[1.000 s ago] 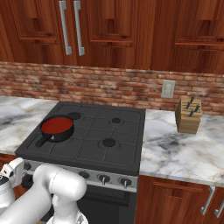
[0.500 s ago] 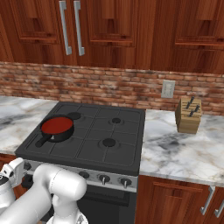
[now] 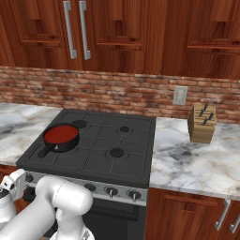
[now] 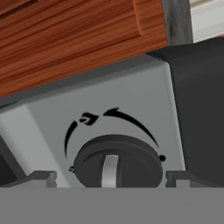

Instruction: Wait until the marinara sauce is simmered to a deep red color and then turn off the stove.

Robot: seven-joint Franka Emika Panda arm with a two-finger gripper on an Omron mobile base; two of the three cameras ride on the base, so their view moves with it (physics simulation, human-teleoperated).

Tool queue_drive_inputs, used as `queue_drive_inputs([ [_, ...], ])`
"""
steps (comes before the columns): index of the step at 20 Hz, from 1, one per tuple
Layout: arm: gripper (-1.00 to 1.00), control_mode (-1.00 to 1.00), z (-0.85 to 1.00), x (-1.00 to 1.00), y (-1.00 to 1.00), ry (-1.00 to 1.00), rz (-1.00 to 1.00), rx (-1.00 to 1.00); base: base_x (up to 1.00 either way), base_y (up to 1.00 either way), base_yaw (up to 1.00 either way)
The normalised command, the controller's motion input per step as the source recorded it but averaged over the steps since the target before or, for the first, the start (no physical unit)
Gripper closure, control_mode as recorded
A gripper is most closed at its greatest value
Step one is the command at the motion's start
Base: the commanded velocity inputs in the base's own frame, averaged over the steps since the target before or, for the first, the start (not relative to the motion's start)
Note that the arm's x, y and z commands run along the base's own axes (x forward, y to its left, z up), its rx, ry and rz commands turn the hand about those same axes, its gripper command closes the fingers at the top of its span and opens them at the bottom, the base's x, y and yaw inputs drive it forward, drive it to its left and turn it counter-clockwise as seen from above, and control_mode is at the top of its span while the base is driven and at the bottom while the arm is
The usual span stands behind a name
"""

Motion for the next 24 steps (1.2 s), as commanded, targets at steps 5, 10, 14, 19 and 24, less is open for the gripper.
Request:
queue_drive_inputs([
  [5, -1.00, -1.00, 0.00, 0.00, 0.00, 0.00, 0.00, 0.00, 0.00, 0.00, 0.00],
  [10, -1.00, -1.00, 0.00, 0.00, 0.00, 0.00, 0.00, 0.00, 0.00, 0.00, 0.00],
  [14, -1.00, -1.00, 0.00, 0.00, 0.00, 0.00, 0.00, 0.00, 0.00, 0.00, 0.00],
  [19, -1.00, -1.00, 0.00, 0.00, 0.00, 0.00, 0.00, 0.00, 0.00, 0.00, 0.00],
  [24, 1.00, -1.00, 0.00, 0.00, 0.00, 0.00, 0.00, 0.00, 0.00, 0.00, 0.00],
])
